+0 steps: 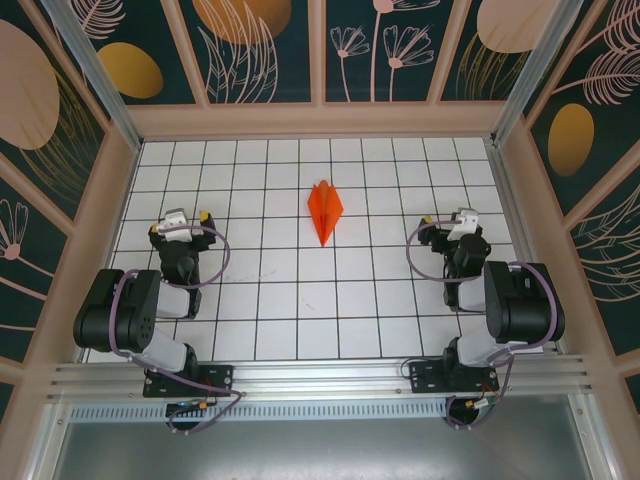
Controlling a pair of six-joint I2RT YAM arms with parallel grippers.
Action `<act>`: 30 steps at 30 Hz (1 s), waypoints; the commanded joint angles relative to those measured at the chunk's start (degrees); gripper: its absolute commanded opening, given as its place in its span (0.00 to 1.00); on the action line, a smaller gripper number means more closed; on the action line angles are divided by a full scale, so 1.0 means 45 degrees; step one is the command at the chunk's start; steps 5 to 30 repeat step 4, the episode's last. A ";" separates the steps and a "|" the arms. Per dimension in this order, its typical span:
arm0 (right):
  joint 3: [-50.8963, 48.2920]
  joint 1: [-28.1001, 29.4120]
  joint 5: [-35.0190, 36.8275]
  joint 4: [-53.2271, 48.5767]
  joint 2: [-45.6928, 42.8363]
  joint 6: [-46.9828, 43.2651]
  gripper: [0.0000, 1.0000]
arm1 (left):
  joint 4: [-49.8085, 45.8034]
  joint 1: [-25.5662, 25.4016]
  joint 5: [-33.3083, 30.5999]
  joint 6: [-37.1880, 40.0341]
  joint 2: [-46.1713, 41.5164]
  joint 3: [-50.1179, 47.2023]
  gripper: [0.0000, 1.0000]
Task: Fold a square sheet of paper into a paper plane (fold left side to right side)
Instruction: Reset both arms
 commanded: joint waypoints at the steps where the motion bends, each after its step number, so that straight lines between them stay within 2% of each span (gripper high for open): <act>1: 0.0122 0.0010 -0.0031 0.0702 0.0050 0.0045 0.99 | 0.0038 0.0059 0.0213 -0.0227 -0.0184 0.0017 0.99; 30: 0.0097 0.0005 -0.0040 0.0722 0.0032 0.0047 0.99 | 0.0038 0.0054 0.0204 -0.0227 -0.0184 0.0030 0.99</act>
